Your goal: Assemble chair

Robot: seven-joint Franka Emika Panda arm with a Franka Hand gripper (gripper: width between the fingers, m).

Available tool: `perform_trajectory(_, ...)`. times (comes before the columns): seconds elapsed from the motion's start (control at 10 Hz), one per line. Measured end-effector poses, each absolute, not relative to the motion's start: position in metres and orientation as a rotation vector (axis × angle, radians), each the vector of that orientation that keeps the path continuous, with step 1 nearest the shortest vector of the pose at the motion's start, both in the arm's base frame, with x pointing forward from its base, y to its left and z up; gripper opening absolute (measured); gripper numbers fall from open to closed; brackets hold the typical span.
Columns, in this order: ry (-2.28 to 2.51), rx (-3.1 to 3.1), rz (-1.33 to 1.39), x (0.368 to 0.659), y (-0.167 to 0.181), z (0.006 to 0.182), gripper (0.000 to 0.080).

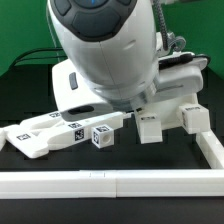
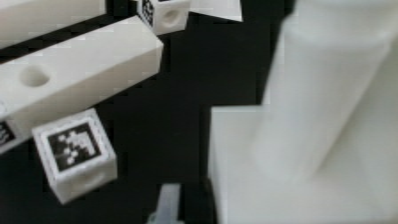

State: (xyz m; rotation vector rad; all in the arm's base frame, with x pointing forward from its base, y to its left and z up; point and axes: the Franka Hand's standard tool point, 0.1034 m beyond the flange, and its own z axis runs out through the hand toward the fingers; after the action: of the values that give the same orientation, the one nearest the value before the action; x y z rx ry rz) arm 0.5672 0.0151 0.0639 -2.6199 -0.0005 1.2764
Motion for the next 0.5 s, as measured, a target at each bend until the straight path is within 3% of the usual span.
perform_trajectory(0.5,-0.018,-2.662,1.238,0.567,0.034,0.046,0.0031)
